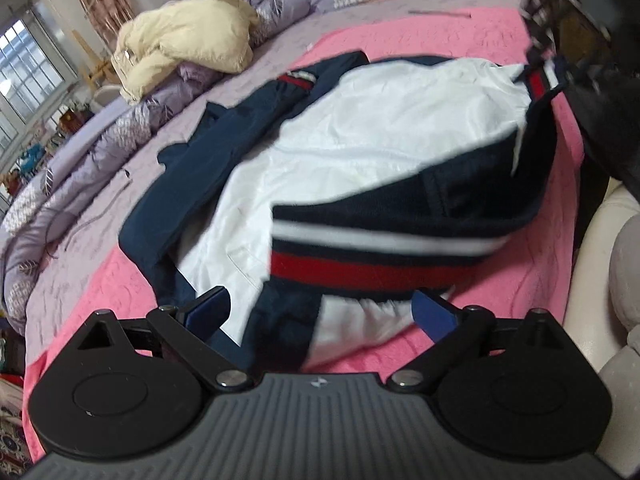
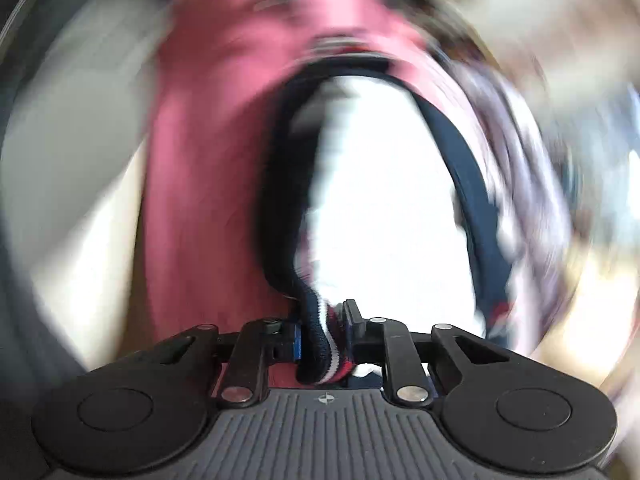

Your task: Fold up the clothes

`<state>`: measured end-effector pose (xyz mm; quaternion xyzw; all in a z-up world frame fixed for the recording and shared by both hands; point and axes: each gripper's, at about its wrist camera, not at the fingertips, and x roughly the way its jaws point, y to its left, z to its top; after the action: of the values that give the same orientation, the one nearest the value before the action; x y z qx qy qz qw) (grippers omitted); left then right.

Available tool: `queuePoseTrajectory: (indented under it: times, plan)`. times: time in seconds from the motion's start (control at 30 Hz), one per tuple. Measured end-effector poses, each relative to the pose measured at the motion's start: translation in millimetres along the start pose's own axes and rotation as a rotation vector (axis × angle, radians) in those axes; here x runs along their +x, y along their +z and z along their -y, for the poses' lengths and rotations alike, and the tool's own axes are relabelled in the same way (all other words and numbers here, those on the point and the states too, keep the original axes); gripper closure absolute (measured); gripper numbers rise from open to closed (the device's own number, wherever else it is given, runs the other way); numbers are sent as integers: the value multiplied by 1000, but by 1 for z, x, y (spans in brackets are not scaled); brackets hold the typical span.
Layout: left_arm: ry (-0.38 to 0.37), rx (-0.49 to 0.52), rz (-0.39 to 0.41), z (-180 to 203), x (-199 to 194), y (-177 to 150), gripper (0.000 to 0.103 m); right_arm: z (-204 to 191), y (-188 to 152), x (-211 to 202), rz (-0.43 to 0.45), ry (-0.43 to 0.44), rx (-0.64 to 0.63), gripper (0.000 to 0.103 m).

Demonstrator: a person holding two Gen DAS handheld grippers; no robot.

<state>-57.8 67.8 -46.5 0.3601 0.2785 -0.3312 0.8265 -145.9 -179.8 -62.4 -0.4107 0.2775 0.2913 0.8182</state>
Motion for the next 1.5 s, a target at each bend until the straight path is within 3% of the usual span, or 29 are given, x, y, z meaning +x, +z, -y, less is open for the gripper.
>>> queuePoseTrajectory:
  times: [0.1, 0.2, 0.37, 0.47, 0.53, 0.57, 0.63, 0.7, 0.8, 0.87, 0.9, 0.97, 1.0, 1.07, 1.13, 1.23, 1.3, 1.33, 1.4, 1.5]
  plan:
    - [-31, -50, 2, -12, 9, 5, 4, 61, 10, -11, 27, 63, 440, 83]
    - [-90, -140, -38, -23, 29, 9, 0, 98, 3, -6, 45, 117, 717, 83]
    - [-229, -396, -120, -45, 60, 8, 0, 108, -16, 9, -14, 155, 839, 83]
    - [-270, -440, -116, -51, 62, 5, 2, 106, -22, 16, -25, 173, 894, 83]
    - [-257, -452, -105, -49, 55, 5, 30, 108, -27, 17, -20, 179, 922, 83]
    - [-221, -462, -96, -47, 48, 6, 38, 110, -26, 14, 0, 167, 934, 83]
    - [-133, -503, -57, -46, 30, 4, 68, 114, -21, 4, 61, 129, 956, 83]
    - [-74, -628, 38, -61, 8, -2, 74, 118, -17, -6, 121, 91, 978, 84]
    - [-9, -880, 224, -95, -25, -16, 73, 131, -8, -18, 185, 50, 997, 84]
    - [-15, -987, 264, -116, -26, -22, 68, 145, -3, -13, 176, 38, 1009, 83]
    - [9, -976, 215, -117, -15, -21, 63, 152, -3, -1, 133, 39, 1024, 77]
    - [54, -954, 105, -119, 9, -18, 51, 168, -3, 25, 46, 41, 1052, 54]
    - [61, -946, 8, -116, 27, -19, 43, 175, -5, 42, -11, 53, 1071, 39]
    - [74, -931, -159, -109, 60, -20, 40, 183, -16, 72, -79, 69, 1133, 37]
    - [84, -951, -130, -106, 60, -27, 36, 188, -27, 75, -36, 27, 1223, 35]
    - [85, -991, -100, -114, 50, -35, 28, 199, -47, 56, 112, -27, 1336, 27]
    - [81, -992, -94, -120, 45, -39, 27, 208, -64, 45, 152, -61, 1420, 27]
    - [89, -982, -65, -121, 37, -38, 27, 210, -67, 39, 164, -63, 1412, 28]
    - [109, -959, -3, -123, 22, -35, 29, 202, -62, 25, 197, -37, 1263, 28]
    - [117, -889, 72, -124, 5, -30, 11, 176, -41, 16, 164, 18, 1017, 28]
